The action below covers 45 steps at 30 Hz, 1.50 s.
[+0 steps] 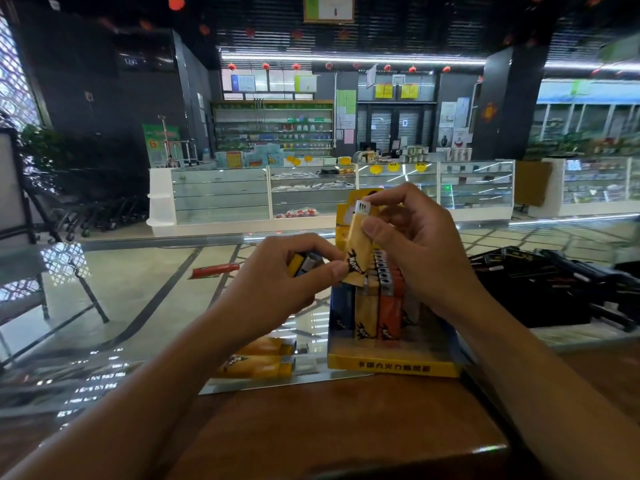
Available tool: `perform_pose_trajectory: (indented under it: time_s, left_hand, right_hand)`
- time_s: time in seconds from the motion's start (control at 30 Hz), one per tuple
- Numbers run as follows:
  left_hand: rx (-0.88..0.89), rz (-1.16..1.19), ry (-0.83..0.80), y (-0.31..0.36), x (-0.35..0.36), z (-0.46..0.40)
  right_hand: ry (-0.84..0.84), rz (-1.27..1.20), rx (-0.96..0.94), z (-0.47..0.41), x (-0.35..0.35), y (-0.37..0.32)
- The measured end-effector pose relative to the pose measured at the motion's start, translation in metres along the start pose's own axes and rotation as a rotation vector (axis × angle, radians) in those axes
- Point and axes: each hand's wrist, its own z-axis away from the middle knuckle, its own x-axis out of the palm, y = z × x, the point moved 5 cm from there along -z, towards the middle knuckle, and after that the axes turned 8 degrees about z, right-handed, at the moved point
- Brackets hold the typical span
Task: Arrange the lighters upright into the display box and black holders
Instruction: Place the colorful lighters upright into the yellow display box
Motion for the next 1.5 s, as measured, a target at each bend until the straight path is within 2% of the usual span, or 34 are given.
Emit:
perform_pose_trajectory:
  time_s: [0.27, 0.4, 0.5, 0.77, 0.97, 1.13, 1.5]
  left_hand:
    - [-0.012, 0.045, 0.167, -0.013, -0.016, -0.002]
    - [0.04, -0.069, 0.184, -0.013, -0.017, -0.002]
    - [0.083, -0.16, 0.16, -0.012, -0.014, -0.001]
    - [0.079, -0.126, 0.157, -0.016, -0.014, -0.002]
    - [0.037, -0.014, 0.197, -0.018, -0.019, -0.003]
    - [0.09, -0.107, 0.188, -0.013, -0.016, -0.001]
    - [0.148, -0.319, 0.168, -0.007, -0.011, -0.001]
  right_hand:
    - [-0.021, 0.307, -0.083, 0.03, -0.009, -0.009]
    - [-0.063, 0.572, -0.232, 0.05, -0.007, -0.013]
    - [-0.093, 0.649, -0.244, 0.056, -0.007, -0.006]
    - [-0.156, 0.723, -0.269, 0.055, 0.003, 0.003]
    - [-0.119, 0.733, -0.252, 0.047, 0.005, -0.006]
    - [-0.09, 0.63, -0.274, 0.03, 0.022, -0.03]
    - [-0.325, 0.516, -0.216, -0.004, 0.05, -0.043]
